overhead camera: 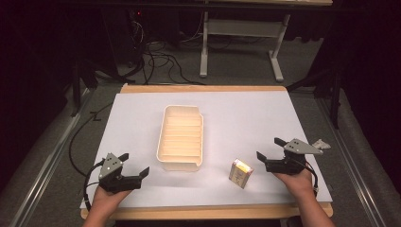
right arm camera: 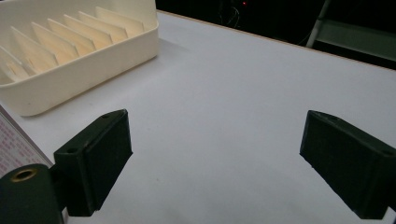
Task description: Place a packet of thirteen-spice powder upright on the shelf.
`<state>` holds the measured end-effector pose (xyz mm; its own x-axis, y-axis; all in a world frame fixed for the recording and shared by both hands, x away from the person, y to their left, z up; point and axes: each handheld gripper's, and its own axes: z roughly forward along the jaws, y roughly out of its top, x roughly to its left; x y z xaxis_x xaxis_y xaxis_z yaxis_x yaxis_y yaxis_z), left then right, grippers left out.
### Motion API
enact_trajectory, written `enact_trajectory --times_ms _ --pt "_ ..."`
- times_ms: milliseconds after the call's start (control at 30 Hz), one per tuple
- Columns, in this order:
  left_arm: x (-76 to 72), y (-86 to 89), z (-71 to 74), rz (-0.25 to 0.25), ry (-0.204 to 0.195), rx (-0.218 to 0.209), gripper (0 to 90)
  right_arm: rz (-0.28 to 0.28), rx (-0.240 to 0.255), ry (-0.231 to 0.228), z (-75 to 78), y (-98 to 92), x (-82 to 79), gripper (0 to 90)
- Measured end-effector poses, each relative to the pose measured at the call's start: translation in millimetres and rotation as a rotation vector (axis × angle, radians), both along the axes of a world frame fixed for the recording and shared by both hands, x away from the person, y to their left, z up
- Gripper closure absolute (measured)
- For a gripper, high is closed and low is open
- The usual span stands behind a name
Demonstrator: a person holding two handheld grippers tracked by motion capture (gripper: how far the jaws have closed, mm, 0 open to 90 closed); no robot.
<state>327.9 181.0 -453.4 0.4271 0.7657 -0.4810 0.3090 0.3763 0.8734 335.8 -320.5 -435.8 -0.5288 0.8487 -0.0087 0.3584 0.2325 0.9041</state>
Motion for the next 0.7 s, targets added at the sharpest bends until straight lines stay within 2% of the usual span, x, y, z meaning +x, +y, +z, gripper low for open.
enact_trajectory --times_ms 167,400,700 --pt "1.1 -1.9 0.3 -0.001 -0.001 -0.002 6.4 -0.012 0.002 0.0 -0.6 -3.2 -1.3 6.6" --pt "3.0 -6.2 -2.4 -0.02 0.002 0.031 6.5 -0.031 0.025 0.011 -3.4 -11.4 -2.4 5.2" --pt "1.0 -10.9 -0.9 -0.04 -0.01 0.04 6.3 -0.043 0.028 0.02 -5.4 -13.6 -2.7 3.4"
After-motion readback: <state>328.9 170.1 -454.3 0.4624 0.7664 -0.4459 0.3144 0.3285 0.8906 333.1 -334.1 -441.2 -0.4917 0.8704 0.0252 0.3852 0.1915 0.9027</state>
